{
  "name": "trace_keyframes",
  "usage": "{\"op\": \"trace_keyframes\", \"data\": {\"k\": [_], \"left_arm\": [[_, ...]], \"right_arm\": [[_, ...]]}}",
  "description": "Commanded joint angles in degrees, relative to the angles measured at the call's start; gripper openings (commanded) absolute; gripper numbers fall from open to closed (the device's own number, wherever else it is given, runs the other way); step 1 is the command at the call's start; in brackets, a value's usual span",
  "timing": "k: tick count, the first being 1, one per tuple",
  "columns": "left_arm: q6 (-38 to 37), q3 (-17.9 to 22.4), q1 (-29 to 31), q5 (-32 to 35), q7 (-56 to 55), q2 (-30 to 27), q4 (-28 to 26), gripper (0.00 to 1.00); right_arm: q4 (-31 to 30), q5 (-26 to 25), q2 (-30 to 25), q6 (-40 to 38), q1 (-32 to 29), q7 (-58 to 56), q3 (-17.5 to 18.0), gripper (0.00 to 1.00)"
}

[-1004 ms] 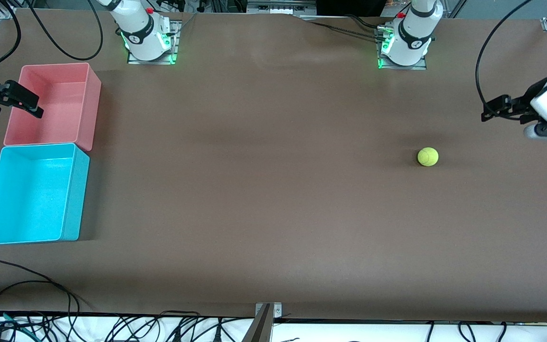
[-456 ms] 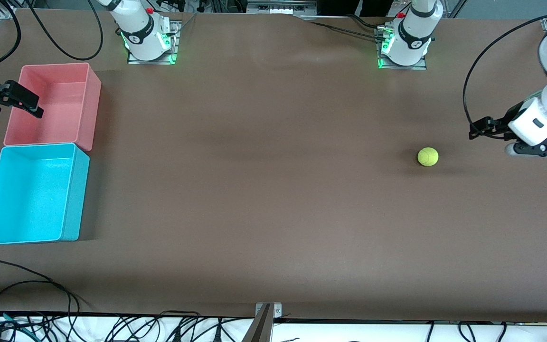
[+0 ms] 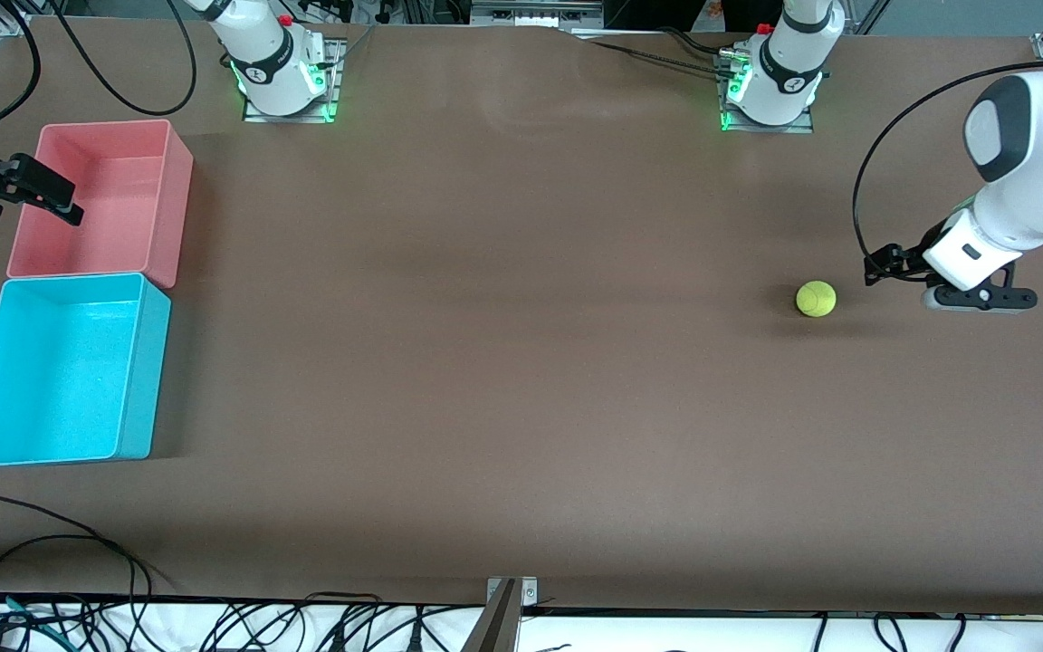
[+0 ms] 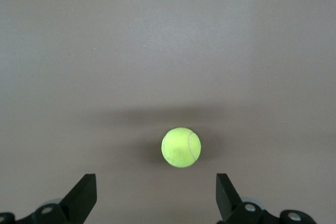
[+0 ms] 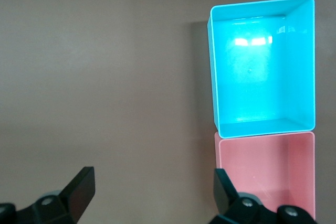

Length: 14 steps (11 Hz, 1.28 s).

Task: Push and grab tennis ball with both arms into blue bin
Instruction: 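Move the left gripper down beside the tennis ball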

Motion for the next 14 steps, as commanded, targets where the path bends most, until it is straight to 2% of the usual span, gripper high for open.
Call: {"op": "trace_keyframes", "data": {"k": [1,2,3,6,7,10,12,14], "left_arm": [[5.1,-0.2,0.1,1.2,0.5,0.4,-3.8,1.00],[6.0,-0.3,0.2,1.2,0.6,1.0,-4.0,1.00],[7.7,-0.2,0.2,1.3,1.4,1.2,-4.8,0.74],[7.8,-0.2,0.4,1.3,17.9,1.3,-5.6,0.15],[7.7,-0.2,1.4,1.3,24.1,1.5,-5.6,0.00],[8.0,-0.2,2.6,1.4,42.5,2.9,-6.2,0.00],[10.9,-0.2,4.0,1.3,57.7,4.6,-6.6,0.00],[12.5,-0.2,4.6,1.1,67.8,6.5,-6.7,0.00]], "right_arm": [[1.4,1.2,0.5,-1.5,-0.5,-1.3,0.0,1.00],[1.4,1.1,0.5,-1.6,-0.5,-1.2,0.0,1.00],[1.4,1.1,0.5,-1.6,-0.5,-1.2,0.0,1.00],[1.4,1.1,0.5,-1.9,-0.5,-1.2,0.0,1.00],[1.4,1.1,0.5,-2.2,-0.5,-1.2,0.0,1.00],[1.4,1.1,0.5,-2.3,-0.5,-1.2,0.0,1.00],[1.4,1.1,0.5,-2.3,-0.5,-1.2,0.0,1.00],[1.4,1.1,0.5,-2.3,-0.5,-1.2,0.0,1.00]]}}
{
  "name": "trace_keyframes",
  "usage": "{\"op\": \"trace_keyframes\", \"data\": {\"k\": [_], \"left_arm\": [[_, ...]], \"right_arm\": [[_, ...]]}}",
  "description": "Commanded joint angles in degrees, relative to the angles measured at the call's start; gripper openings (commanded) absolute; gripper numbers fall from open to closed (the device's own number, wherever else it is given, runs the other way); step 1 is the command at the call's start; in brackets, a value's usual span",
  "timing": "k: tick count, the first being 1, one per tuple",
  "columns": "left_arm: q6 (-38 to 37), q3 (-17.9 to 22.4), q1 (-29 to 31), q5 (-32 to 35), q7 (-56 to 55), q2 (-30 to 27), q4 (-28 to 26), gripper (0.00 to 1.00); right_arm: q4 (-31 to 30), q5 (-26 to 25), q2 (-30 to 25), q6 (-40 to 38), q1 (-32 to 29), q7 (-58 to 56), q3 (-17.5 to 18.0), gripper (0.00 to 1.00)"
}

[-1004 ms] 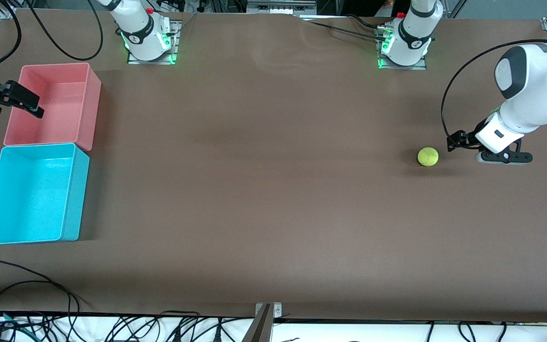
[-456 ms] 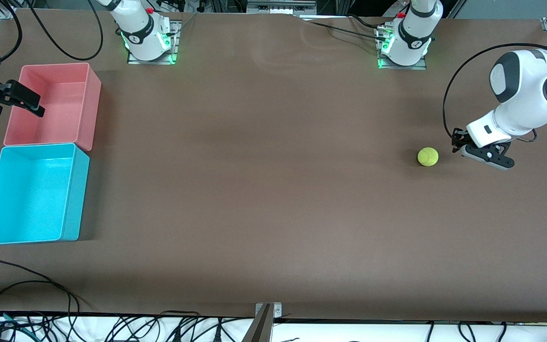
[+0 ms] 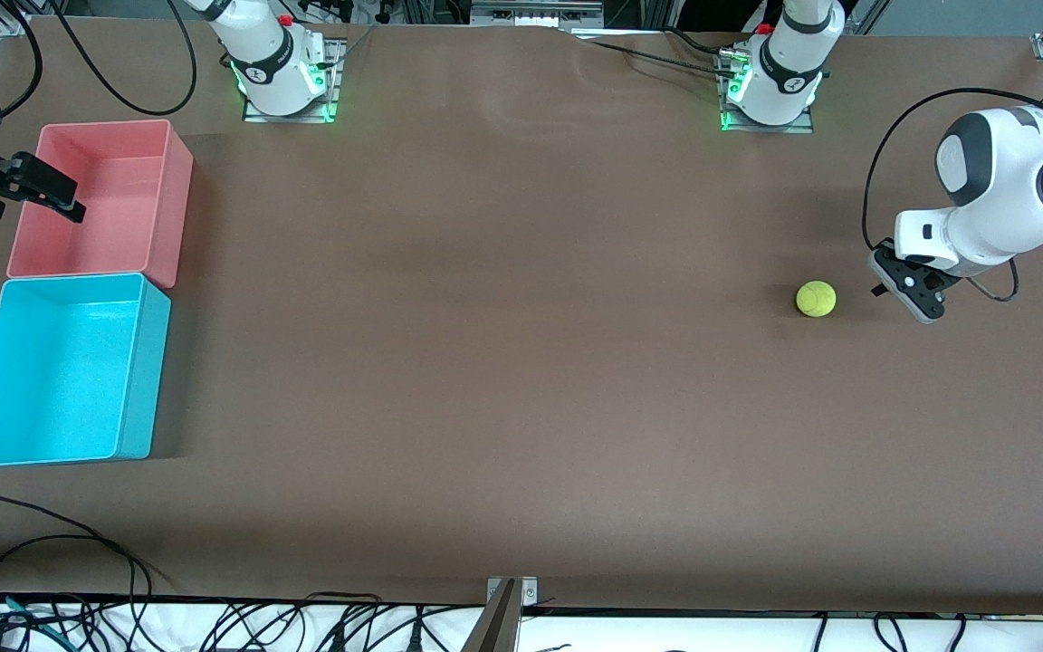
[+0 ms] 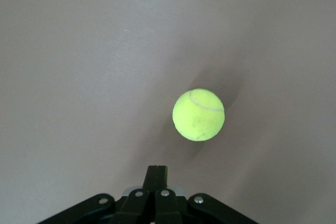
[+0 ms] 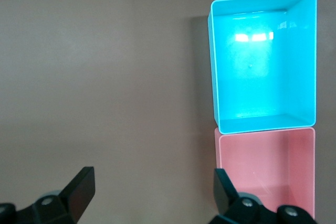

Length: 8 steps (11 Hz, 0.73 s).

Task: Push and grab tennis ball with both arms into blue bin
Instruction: 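Move the left gripper down beside the tennis ball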

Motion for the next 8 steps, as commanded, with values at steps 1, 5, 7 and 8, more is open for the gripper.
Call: {"op": "trace_keyframes", "data": {"k": [1,5,7,8], "left_arm": [[4.1,-0.3,2.7,0.4,16.7,3.1,-1.3,0.00],[10.5,-0.4,4.5,0.4,31.0,6.5,-3.9,0.00],[12.3,-0.4,4.5,0.4,34.6,8.2,-3.9,0.00],[12.5,-0.4,4.3,0.8,37.2,9.0,-3.9,0.00]], "right_arm": [[1.4,1.1,0.5,-1.3,-0.5,-1.1,0.1,1.00],[1.4,1.1,0.5,-1.3,-0.5,-1.1,0.0,1.00],[1.2,1.1,0.5,-1.4,-0.6,-1.2,0.0,1.00],[1.3,1.1,0.6,-1.3,-0.6,-1.1,0.0,1.00]]}}
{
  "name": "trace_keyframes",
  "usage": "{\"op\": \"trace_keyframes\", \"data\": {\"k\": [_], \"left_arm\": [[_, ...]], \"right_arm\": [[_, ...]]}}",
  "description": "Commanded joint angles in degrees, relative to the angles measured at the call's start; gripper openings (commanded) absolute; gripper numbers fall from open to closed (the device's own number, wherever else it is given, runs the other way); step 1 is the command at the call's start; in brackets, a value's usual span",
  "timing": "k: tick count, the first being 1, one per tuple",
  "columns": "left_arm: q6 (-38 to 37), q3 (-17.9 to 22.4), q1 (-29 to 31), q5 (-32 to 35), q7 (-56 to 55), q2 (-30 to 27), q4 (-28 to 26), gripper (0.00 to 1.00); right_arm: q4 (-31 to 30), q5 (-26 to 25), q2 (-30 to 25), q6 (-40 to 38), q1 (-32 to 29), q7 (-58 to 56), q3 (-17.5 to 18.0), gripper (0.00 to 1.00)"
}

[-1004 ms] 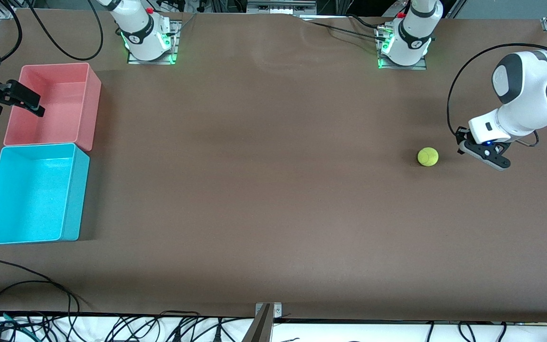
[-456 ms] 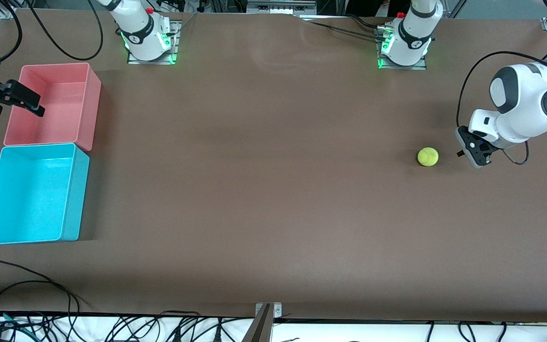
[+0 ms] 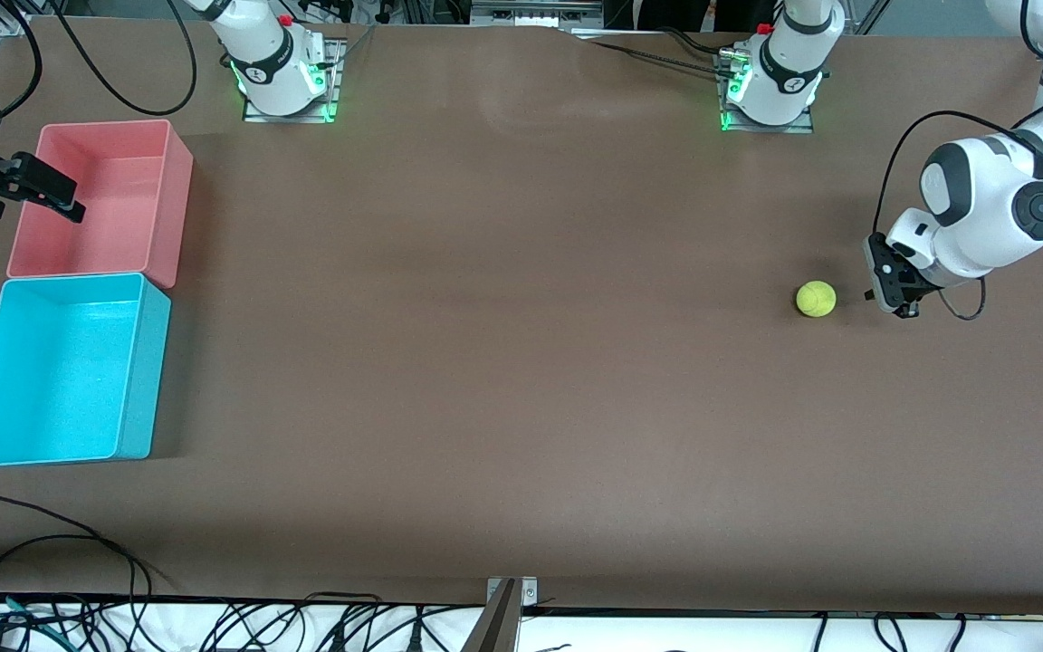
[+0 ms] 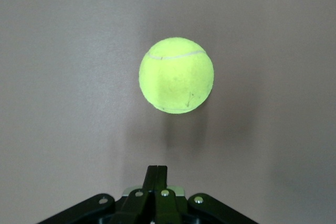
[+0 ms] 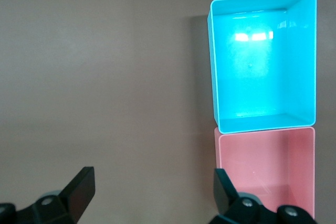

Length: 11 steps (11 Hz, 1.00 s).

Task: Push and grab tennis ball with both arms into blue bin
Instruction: 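Push the tennis ball with the left gripper toward the bins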

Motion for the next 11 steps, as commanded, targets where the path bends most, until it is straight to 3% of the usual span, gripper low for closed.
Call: {"op": "trace_keyframes", "data": {"k": [1,5,11], "left_arm": [[1.8,-0.4,0.3,0.8,6.1,2.4,-0.1,0.00],[4.0,-0.4,0.7,0.1,6.1,6.2,-0.1,0.00],[4.2,-0.6,0.6,-0.4,5.7,7.5,0.0,0.00]], "right_arm": [[1.3,1.1,0.5,-1.2,-0.4,-0.9,0.0,1.00],[1.3,1.2,0.4,-1.2,-0.4,-0.9,0.1,1.00],[1.3,1.2,0.4,-1.2,-0.3,-1.0,0.1,1.00]]}}
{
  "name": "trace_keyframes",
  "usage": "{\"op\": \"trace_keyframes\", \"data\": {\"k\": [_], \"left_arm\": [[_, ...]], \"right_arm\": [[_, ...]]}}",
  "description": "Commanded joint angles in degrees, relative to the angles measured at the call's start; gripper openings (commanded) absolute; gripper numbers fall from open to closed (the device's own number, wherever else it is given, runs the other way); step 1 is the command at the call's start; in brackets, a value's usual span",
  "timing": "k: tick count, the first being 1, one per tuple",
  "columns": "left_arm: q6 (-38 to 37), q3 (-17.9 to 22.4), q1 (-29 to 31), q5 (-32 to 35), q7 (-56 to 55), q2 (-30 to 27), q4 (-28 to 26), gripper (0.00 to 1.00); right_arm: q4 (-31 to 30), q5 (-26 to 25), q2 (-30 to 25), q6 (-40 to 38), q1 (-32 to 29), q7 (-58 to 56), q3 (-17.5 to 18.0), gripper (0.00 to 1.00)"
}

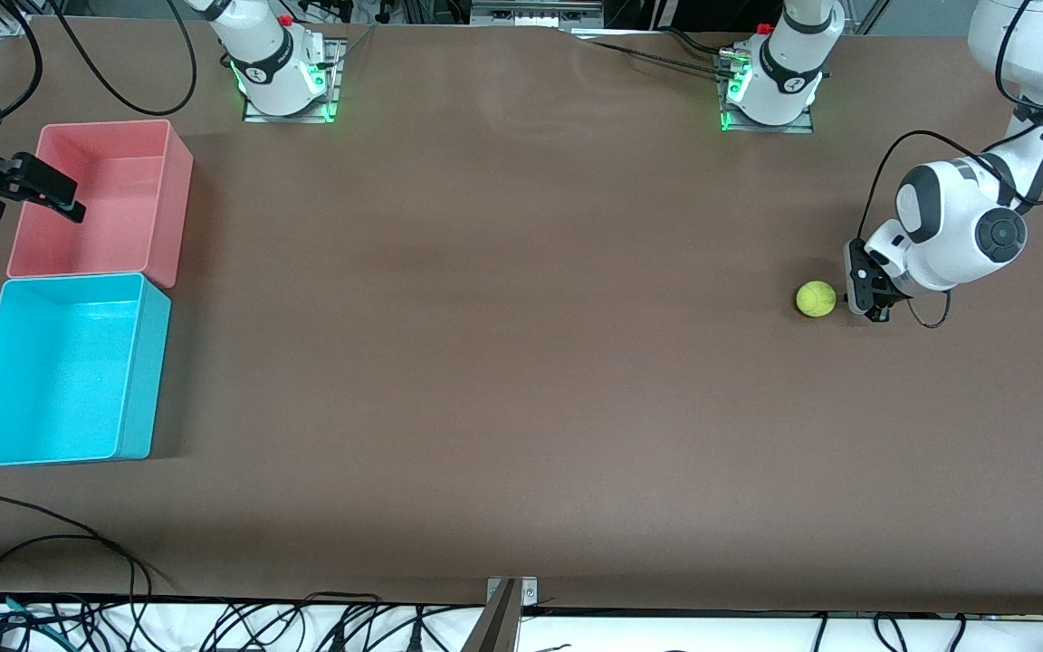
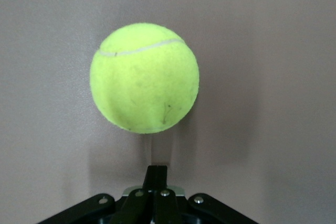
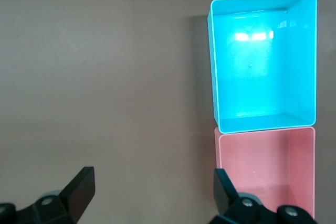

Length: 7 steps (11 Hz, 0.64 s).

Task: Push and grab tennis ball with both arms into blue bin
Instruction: 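Push the tennis ball with the left gripper toward the bins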

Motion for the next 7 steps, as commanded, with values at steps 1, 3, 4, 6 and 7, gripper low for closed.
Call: {"op": "trace_keyframes", "data": {"k": [1,3,4,6,7], "left_arm": [[0.5,-0.9,0.2,-1.8,0.2,0.9,0.1,0.00],[0.6,-4.7,0.0,-6.7,-1.2,1.9,0.2,0.00],[0.8,-7.9,-0.6,-8.8,-6.0,2.3,0.6,0.00],[1.0,-14.1,-4.7,-7.8,-26.0,2.6,2.1,0.00],[1.0,-14.3,-6.4,-6.4,-30.3,2.5,2.5,0.00]], "right_arm": [[1.3,1.2,0.4,-1.2,-0.3,-1.0,0.1,1.00],[1.3,1.2,0.4,-1.3,-0.3,-1.0,0.1,1.00],[1.3,1.2,0.4,-1.4,-0.4,-1.0,0.1,1.00],[1.3,1.2,0.4,-1.3,-0.4,-1.0,0.1,1.00],[1.3,1.2,0.4,-1.4,-0.4,-1.0,0.1,1.00]]}}
